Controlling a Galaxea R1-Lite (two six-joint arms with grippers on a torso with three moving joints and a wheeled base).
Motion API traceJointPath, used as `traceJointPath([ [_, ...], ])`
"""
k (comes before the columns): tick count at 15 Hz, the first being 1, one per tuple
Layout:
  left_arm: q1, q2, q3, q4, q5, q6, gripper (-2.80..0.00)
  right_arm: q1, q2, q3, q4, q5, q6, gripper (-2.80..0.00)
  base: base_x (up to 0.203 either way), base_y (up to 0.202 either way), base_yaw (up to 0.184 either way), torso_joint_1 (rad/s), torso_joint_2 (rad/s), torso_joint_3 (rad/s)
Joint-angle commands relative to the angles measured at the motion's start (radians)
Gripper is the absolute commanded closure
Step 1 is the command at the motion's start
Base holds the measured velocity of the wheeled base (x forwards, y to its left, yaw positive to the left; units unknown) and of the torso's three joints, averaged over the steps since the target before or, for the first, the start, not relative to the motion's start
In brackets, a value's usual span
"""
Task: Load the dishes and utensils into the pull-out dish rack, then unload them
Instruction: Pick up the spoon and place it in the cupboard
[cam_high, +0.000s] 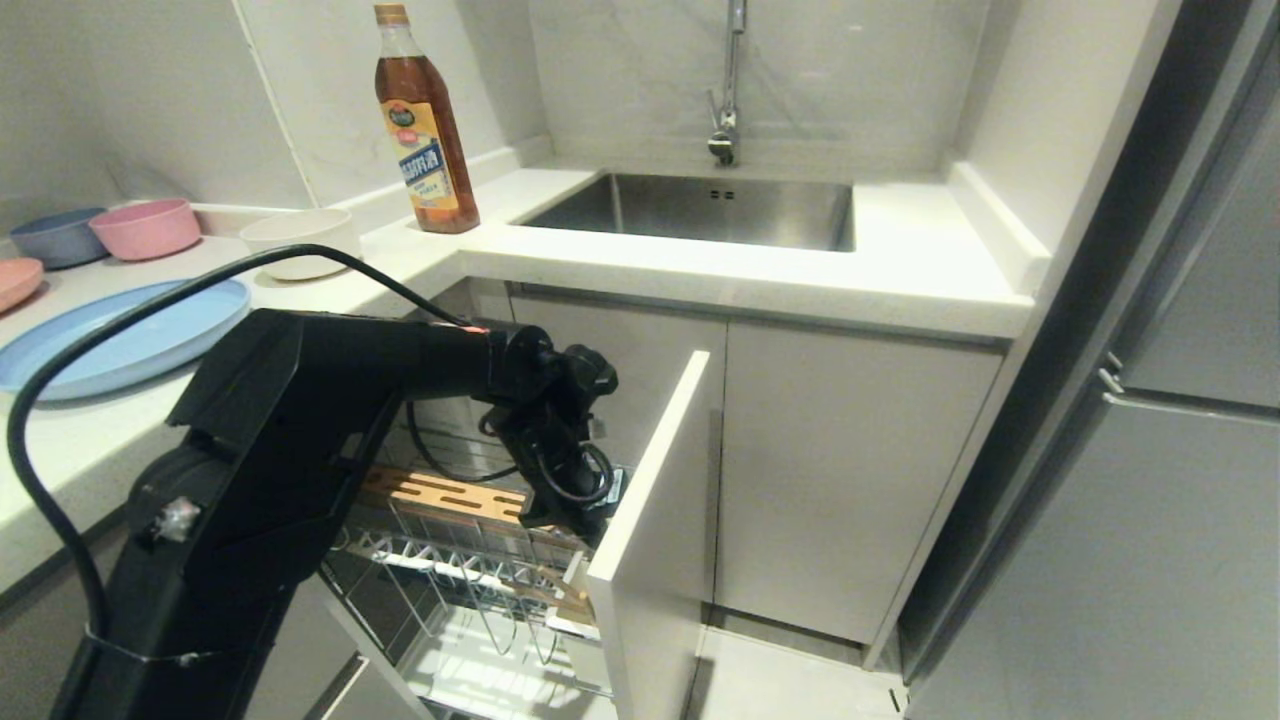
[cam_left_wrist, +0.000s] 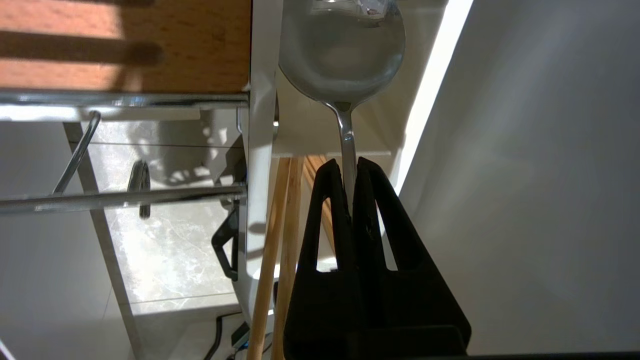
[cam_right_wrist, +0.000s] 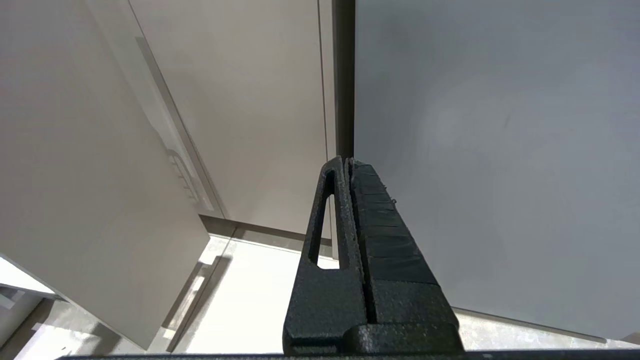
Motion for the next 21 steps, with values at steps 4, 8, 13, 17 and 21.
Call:
traceJointPath([
  [4,0.001,0.025,0.0,-0.018,-0.001,0.0,0.0,0.0,0.0,0.0,0.0,0.0,0.0,0.0,0.0,0.0,0.0,0.0,0.0,0.0],
  [8,0.001,0.025,0.0,-0.017,0.0,0.0,0.0,0.0,0.0,0.0,0.0,0.0,-0.001,0.0,0.0,0.0,0.0,0.0,0.0,0.0],
  [13,0.001,-0.011,0.002,-0.008,0.005,-0.006,0.0,0.0,0.0,0.0,0.0,0.0,0.0,0.0,0.0,0.0,0.0,0.0,0.0,0.0],
  [17,0.001,-0.021,0.002,0.012,0.016,-0.006,-2.8,0.0,0.0,0.0,0.0,0.0,0.001,0.0,0.0,0.0,0.0,0.0,0.0,0.0],
  [21,0.001,-0.039,0.002,0.012,0.017,-0.007,-2.8,0.0,0.0,0.0,0.0,0.0,0.0,0.0,0.0,0.0,0.0,0.0,0.0,0.0],
])
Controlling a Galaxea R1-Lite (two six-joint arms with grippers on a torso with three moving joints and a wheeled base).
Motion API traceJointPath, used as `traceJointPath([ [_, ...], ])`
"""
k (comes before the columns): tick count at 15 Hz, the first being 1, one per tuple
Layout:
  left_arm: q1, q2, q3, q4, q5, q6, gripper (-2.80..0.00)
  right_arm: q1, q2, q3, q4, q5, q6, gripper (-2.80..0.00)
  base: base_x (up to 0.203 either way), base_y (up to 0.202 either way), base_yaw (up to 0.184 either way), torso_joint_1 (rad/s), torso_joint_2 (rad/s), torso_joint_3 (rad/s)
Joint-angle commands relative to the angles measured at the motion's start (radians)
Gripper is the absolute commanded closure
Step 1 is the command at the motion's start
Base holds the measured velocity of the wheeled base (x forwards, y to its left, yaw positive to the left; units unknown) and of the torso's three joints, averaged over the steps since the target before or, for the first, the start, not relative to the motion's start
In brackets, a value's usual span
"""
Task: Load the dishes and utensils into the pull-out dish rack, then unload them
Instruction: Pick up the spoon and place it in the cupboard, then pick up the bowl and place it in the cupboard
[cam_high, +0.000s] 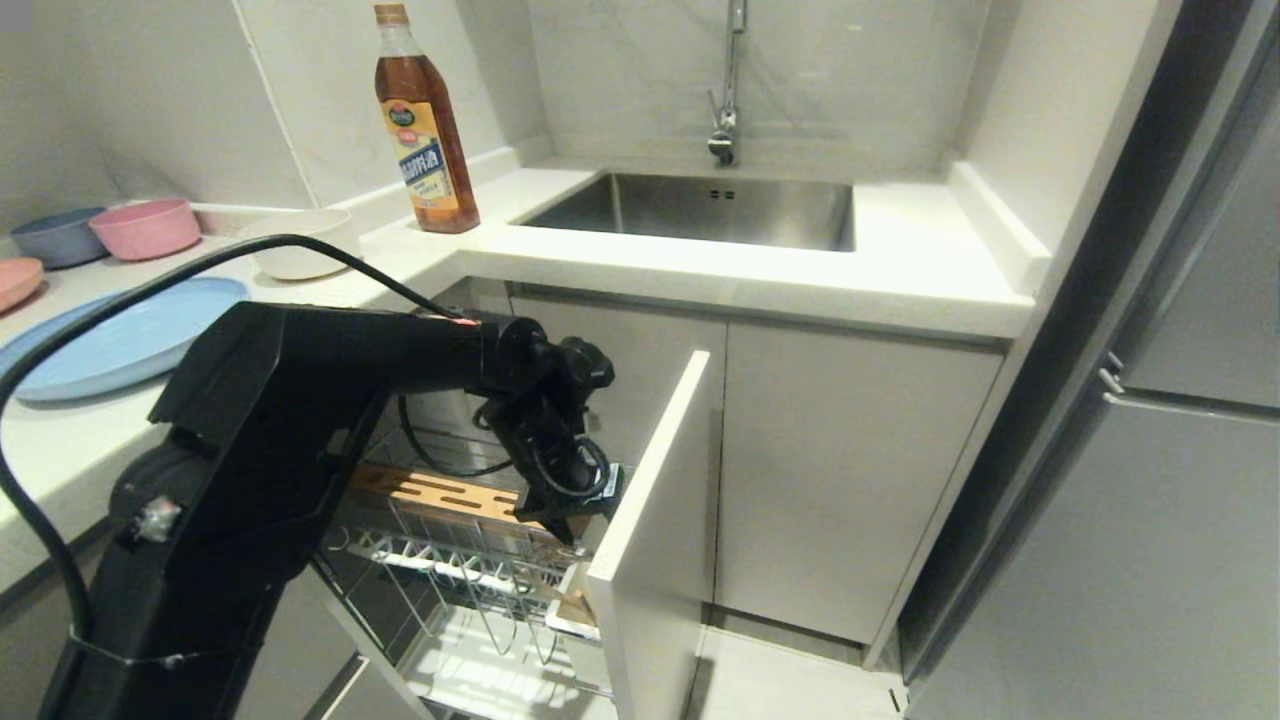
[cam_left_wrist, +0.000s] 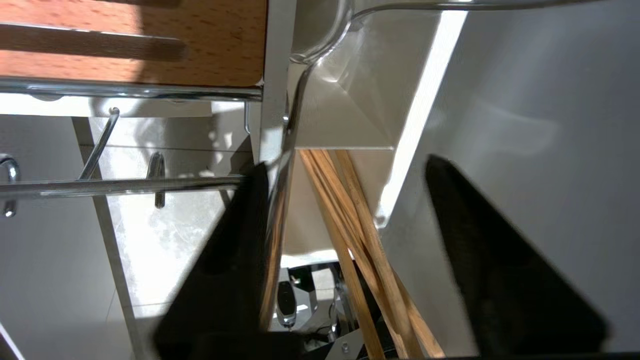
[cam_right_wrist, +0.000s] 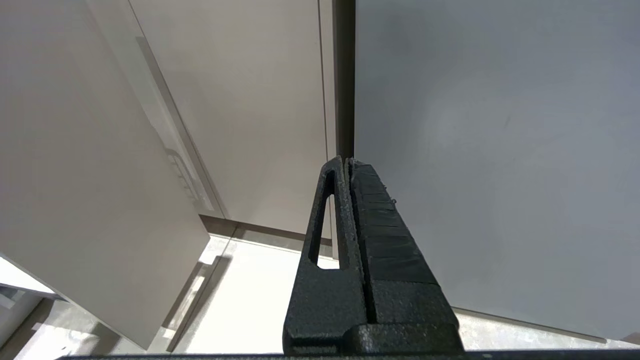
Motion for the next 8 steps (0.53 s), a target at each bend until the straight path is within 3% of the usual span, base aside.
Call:
traceJointPath([
  [1,0.0,-0.025,0.0,0.005,0.0,-0.004,-2.8,0.0,0.0,0.0,0.0,0.0,0.0,0.0,0.0,0.0,0.0,0.0,0.0,0.0],
  [8,-0.004,-0.212,0.003,0.075,0.071,-0.009,-2.8,0.0,0.0,0.0,0.0,0.0,0.001,0.0,0.0,0.0,0.0,0.0,0.0,0.0],
])
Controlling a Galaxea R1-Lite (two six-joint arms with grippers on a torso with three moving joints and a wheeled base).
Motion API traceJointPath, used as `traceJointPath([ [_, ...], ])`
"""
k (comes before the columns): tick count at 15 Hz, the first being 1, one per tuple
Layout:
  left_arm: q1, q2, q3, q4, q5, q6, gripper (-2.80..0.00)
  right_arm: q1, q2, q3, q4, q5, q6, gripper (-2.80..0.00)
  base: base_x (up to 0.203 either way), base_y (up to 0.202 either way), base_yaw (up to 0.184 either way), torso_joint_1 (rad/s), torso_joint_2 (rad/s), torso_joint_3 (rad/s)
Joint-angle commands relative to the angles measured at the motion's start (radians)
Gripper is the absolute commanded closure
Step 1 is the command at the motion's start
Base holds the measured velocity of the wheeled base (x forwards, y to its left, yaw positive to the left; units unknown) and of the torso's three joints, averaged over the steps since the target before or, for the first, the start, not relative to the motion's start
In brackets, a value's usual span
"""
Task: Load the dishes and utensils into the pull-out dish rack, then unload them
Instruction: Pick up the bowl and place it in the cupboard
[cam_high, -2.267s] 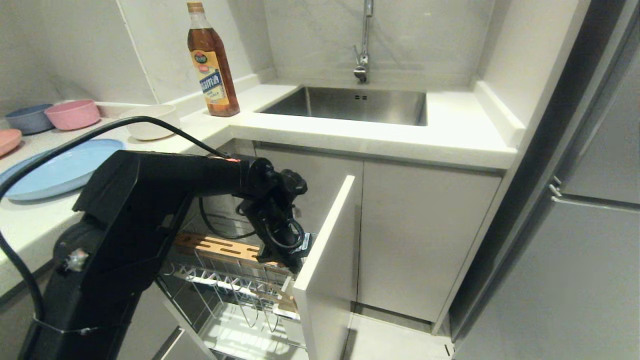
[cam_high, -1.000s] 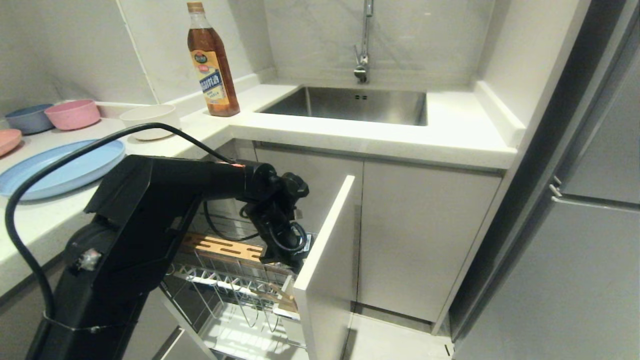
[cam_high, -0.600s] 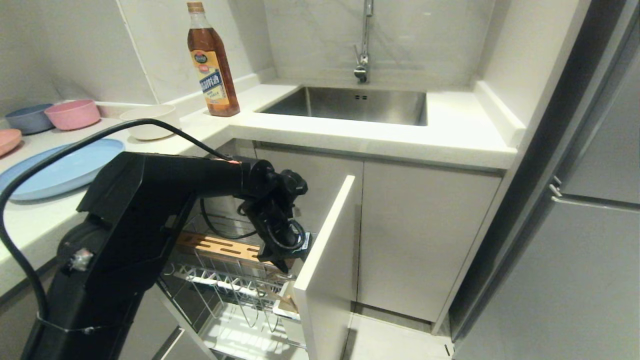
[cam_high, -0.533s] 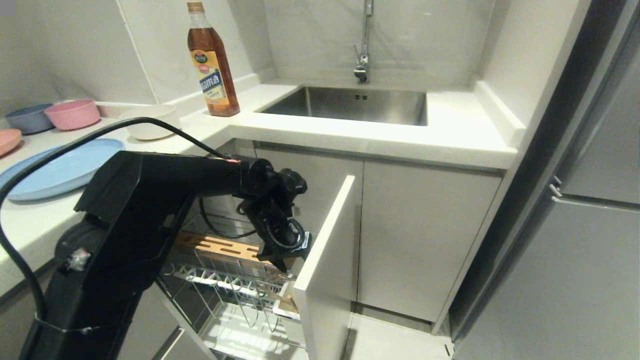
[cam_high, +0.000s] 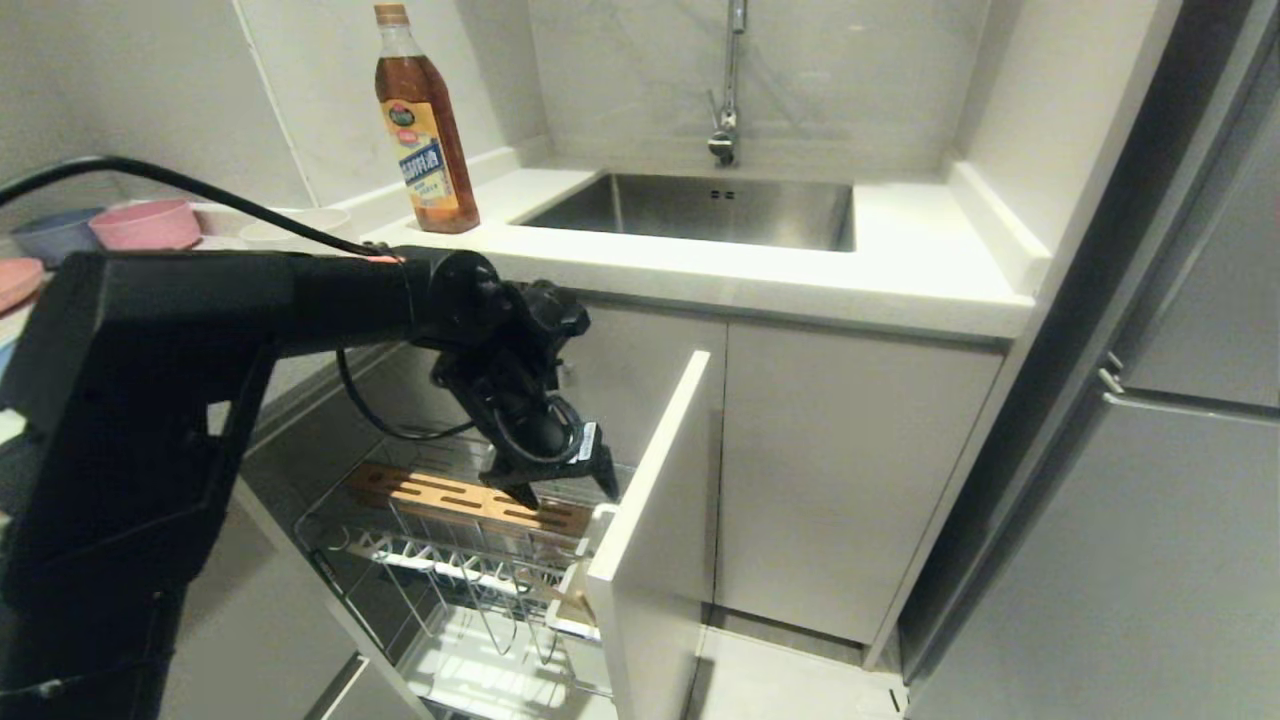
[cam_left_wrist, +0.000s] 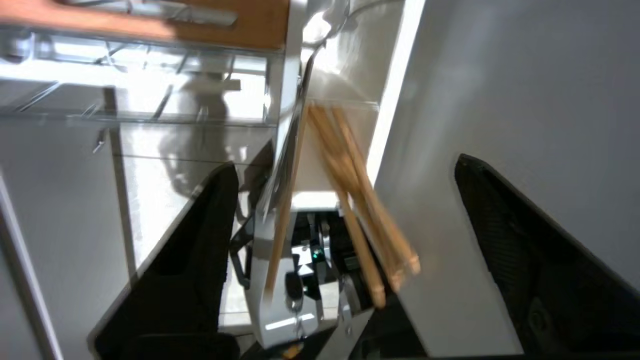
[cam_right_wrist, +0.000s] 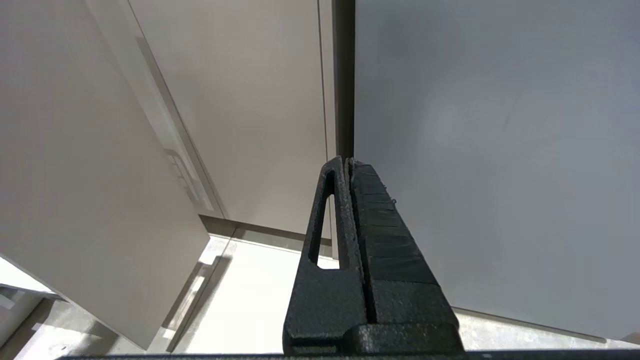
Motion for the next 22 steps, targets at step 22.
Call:
traceJointPath([
  [22,0.343,-0.597,0.0,-0.354,0.412,-0.004,0.0,0.001,0.0,0.0,0.0,0.0,0.0,0.0,0.0,0.0,0.0,0.0,0.0,0.0],
])
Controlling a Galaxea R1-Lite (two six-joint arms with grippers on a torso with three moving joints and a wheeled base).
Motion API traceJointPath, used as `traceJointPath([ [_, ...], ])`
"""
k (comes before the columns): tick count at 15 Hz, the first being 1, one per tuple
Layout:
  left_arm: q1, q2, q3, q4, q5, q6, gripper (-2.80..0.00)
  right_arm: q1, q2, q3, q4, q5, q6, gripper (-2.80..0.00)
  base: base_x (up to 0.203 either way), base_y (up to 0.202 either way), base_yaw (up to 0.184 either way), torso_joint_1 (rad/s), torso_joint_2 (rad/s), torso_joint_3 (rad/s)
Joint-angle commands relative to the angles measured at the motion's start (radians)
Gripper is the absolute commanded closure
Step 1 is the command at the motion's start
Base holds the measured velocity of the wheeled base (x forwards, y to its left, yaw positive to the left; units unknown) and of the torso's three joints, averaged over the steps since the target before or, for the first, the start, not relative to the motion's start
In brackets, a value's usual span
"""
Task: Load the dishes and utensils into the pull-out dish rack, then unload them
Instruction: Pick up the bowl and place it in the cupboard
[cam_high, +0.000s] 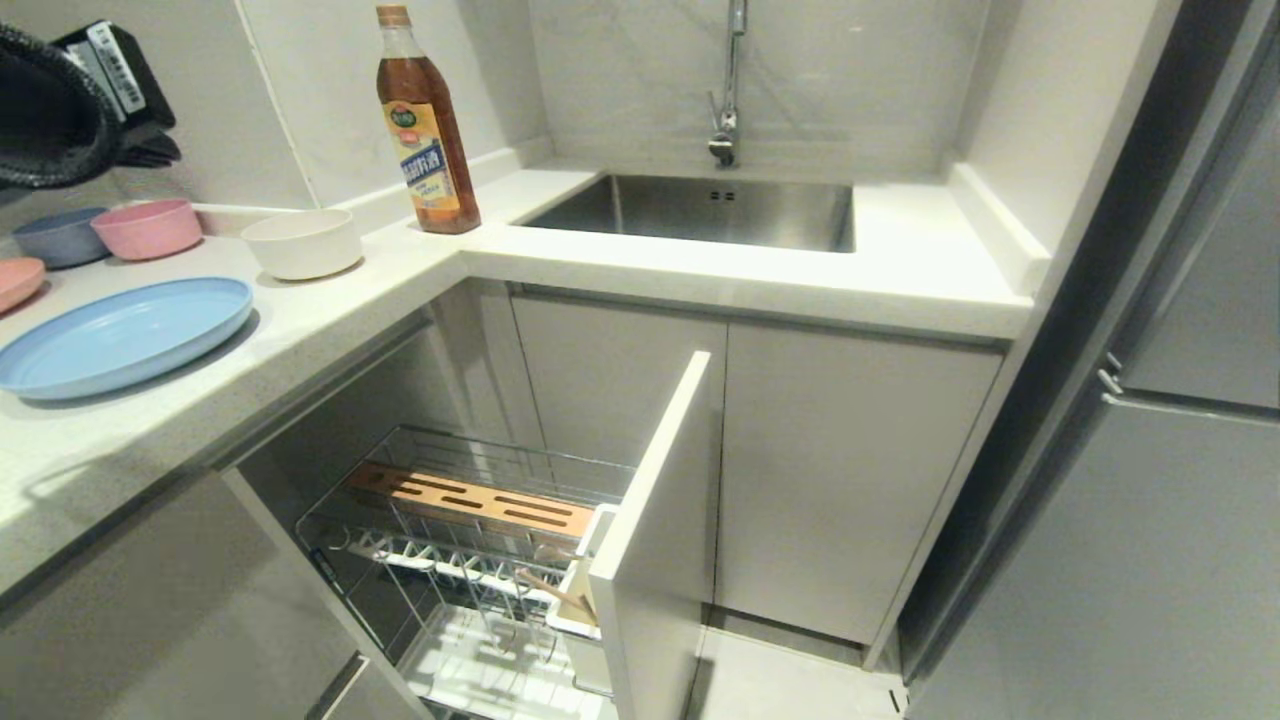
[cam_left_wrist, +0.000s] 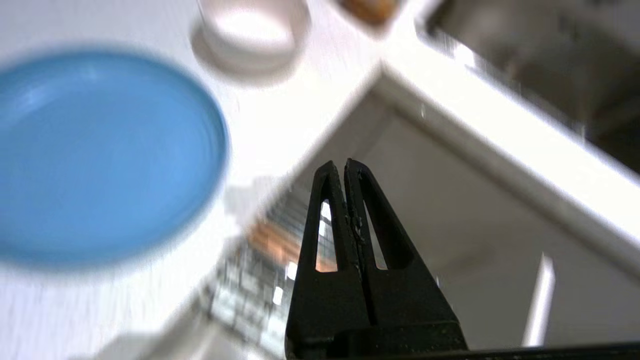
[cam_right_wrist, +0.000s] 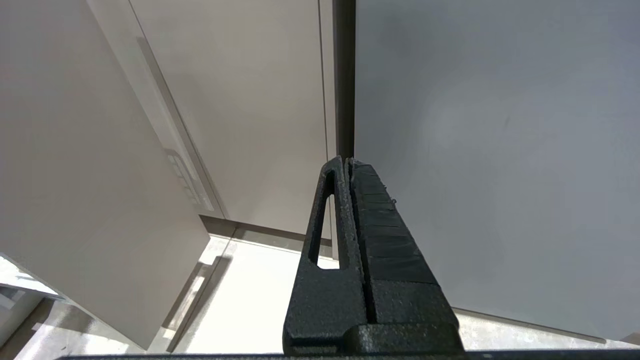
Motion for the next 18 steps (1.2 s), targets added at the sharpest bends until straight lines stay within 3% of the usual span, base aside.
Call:
traceJointPath([
  [1,0.066,0.089,0.0,-0.099,-0.018,0.004,0.0,0.0,0.0,0.0,0.0,0.0,-0.001,0.0,0.0,0.0,0.0,0.0,0.0,0.0],
  [4,0.108,0.227,-0.001,-0.24,-0.067,0.049,0.0,0.0,0.0,0.0,0.0,0.0,0.001,0.0,0.0,0.0,0.0,0.0,0.0,0.0],
  [7,0.112,0.325,-0.001,-0.358,-0.038,0.209,0.0,0.0,0.0,0.0,0.0,0.0,0.0,0.0,0.0,0.0,0.0,0.0,0.0,0.0],
  [8,0.112,0.344,-0.001,-0.379,-0.01,0.249,0.0,0.0,0.0,0.0,0.0,0.0,0.001,0.0,0.0,0.0,0.0,0.0,0.0,0.0],
  [11,0.123,0.353,-0.002,-0.385,-0.006,0.29,0.0,0.0,0.0,0.0,0.0,0.0,0.001,0.0,0.0,0.0,0.0,0.0,0.0,0.0],
  [12,0.125,0.355,-0.002,-0.382,-0.004,0.33,0.0,0.0,0.0,0.0,0.0,0.0,0.0,0.0,0.0,0.0,0.0,0.0,0.0,0.0],
  [14,0.13,0.366,-0.001,-0.384,-0.004,0.342,-2.8,0.0,0.0,0.0,0.0,0.0,0.001,0.0,0.0,0.0,0.0,0.0,0.0,0.0],
  [18,0.13,0.402,-0.002,-0.456,-0.004,0.392,-2.8,0.0,0.0,0.0,0.0,0.0,0.0,0.0,0.0,0.0,0.0,0.0,0.0,0.0],
])
